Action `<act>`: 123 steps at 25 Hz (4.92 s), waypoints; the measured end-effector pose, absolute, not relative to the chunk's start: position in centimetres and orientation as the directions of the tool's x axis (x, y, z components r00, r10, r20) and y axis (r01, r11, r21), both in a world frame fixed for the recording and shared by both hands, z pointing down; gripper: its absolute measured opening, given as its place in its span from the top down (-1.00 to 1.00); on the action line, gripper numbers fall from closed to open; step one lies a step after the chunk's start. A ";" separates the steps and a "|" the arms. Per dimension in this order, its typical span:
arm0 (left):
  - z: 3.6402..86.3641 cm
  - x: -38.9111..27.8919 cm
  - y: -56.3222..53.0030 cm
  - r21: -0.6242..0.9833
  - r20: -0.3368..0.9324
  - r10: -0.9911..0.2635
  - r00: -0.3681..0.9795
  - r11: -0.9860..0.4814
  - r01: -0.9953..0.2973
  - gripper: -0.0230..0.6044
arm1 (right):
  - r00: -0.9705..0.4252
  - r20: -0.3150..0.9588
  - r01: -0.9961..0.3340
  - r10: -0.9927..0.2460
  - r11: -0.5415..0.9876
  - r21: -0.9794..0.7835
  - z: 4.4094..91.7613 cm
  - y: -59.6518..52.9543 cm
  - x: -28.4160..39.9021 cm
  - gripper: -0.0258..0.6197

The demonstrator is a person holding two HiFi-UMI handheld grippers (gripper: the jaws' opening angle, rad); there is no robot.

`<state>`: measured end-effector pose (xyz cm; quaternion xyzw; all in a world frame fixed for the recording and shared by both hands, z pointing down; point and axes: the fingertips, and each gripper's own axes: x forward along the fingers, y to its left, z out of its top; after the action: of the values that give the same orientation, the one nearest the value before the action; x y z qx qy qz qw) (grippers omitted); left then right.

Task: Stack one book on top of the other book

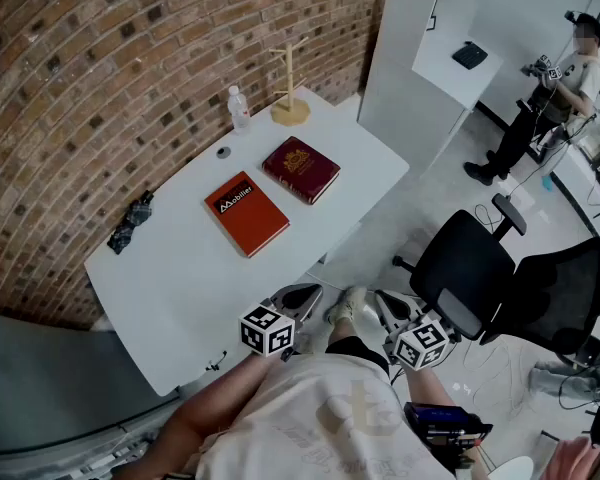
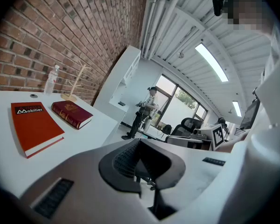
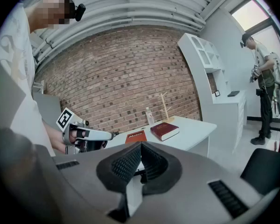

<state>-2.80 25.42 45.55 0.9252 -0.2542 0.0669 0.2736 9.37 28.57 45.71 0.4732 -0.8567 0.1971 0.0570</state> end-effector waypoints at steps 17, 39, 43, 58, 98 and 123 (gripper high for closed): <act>46.8 -2.9 26.9 0.469 0.306 -0.444 0.842 -0.699 -0.539 0.86 | -0.512 0.331 -0.853 -0.793 0.422 -0.308 47.3 29.5 10.0 0.85; 48.8 -3.0 27.9 0.495 0.345 -0.436 0.831 -0.668 -0.556 0.86 | -0.542 0.329 -0.823 -0.773 0.410 -0.392 48.4 29.2 8.0 0.85; 49.3 -2.7 27.6 0.500 0.358 -0.440 0.823 -0.654 -0.567 0.86 | -0.560 0.342 -0.821 -0.755 0.448 -0.354 48.3 28.5 7.7 0.85; 47.8 4.2 23.3 0.461 0.375 -0.453 0.809 -0.666 -0.587 0.86 | -0.595 0.344 -0.798 -0.726 0.484 -0.359 48.1 24.4 14.2 0.85; 48.8 7.6 7.5 0.393 0.418 -0.586 0.694 -0.572 -0.720 0.86 | -0.729 0.373 -0.685 -0.574 0.608 -0.402 50.7 8.1 17.0 0.85; 51.5 -5.4 0.7 0.490 0.416 -0.739 0.530 -0.309 -0.815 0.86 | -0.774 0.462 -0.606 -0.432 0.716 -0.346 51.1 -3.5 6.6 0.85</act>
<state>-5.38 0.71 51.48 0.8070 -0.4815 0.0565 0.3373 6.60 -3.46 51.11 0.2855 -0.9093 0.2457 0.1769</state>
